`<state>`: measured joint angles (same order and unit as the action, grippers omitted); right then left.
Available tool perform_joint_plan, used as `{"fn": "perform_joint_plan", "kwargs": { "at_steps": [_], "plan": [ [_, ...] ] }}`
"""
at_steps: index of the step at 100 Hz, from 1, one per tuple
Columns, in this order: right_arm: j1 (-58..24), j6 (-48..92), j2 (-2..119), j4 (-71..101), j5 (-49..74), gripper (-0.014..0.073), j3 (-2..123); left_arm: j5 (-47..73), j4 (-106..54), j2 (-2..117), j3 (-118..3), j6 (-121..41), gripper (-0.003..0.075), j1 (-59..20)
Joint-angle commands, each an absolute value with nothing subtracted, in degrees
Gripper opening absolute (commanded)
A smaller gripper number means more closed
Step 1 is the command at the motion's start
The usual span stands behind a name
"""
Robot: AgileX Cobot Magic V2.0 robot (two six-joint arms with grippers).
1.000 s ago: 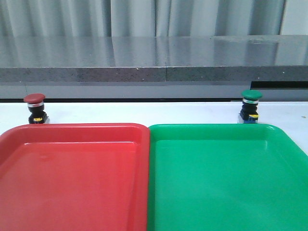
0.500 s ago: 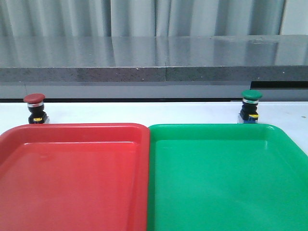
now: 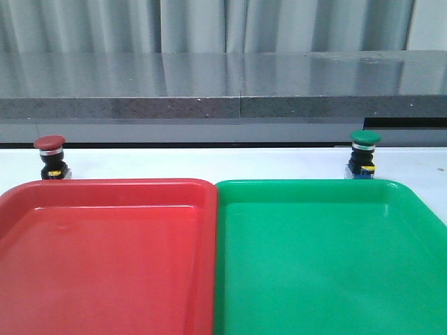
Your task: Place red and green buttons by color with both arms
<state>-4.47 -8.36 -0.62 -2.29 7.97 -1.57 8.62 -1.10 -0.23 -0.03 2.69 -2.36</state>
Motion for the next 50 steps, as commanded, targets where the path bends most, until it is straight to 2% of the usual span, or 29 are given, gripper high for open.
{"fn": "perform_joint_plan", "kwargs": {
  "at_steps": [1, 21, 50],
  "plan": [
    [-4.3, -8.1, -1.6, -2.9, 3.8, -0.0064, -0.5, 7.0, -1.7, -0.9, -1.8, 2.8, -0.002, -2.2],
    [-4.3, -8.1, -1.6, -2.9, 3.8, -0.0064, -0.5, 7.9, -1.7, 7.2, -9.8, 2.8, -0.002, -2.2],
    [-4.3, -8.1, -1.6, -2.9, 3.8, -0.0064, -0.5, 7.8, -1.7, 27.2, -22.5, 2.8, -0.002, -2.2]
  ]
}}
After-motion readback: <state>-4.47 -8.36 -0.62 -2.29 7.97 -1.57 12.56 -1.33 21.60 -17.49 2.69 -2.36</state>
